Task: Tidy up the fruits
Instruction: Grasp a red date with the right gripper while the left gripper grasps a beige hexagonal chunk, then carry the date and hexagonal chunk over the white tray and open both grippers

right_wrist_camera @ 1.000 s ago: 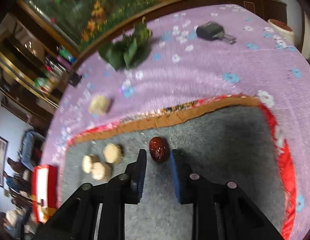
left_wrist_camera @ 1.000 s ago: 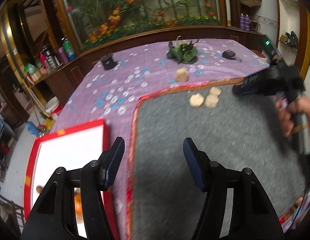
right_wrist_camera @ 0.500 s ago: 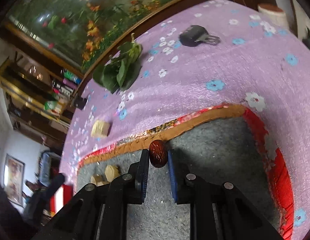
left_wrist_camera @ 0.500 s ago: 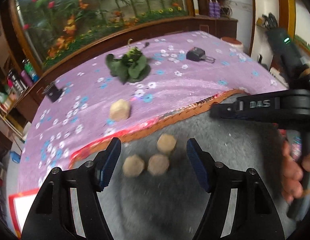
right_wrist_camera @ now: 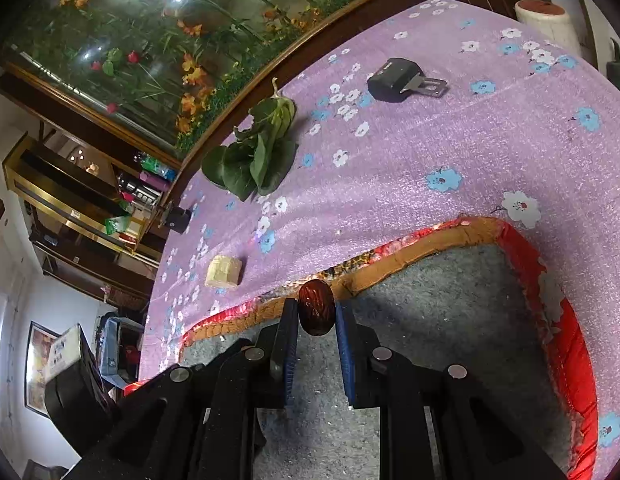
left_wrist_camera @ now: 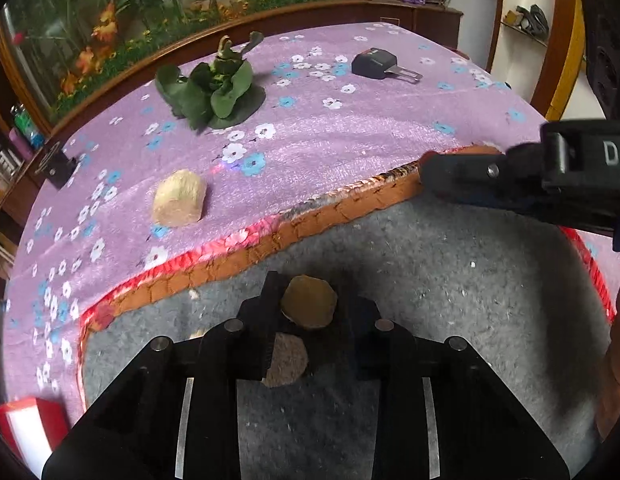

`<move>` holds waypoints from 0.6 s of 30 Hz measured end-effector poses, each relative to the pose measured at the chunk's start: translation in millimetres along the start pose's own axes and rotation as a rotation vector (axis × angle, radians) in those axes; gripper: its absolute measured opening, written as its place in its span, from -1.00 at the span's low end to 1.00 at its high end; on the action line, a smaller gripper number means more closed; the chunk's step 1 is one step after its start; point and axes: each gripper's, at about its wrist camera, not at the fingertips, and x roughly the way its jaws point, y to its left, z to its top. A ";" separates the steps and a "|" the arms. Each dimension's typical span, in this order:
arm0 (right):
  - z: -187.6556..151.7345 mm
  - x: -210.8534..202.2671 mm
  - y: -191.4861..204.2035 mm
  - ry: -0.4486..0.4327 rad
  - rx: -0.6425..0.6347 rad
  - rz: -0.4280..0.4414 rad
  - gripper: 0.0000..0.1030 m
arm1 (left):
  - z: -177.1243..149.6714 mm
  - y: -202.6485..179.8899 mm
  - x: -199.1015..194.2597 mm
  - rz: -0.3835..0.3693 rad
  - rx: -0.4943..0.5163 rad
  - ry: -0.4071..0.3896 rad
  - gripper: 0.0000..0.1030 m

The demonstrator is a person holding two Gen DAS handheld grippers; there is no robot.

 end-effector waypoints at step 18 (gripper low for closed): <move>-44.0 -28.9 72.6 -0.171 -0.342 0.151 -0.65 | -101.9 60.7 -184.5 0.353 -0.241 -0.327 -0.48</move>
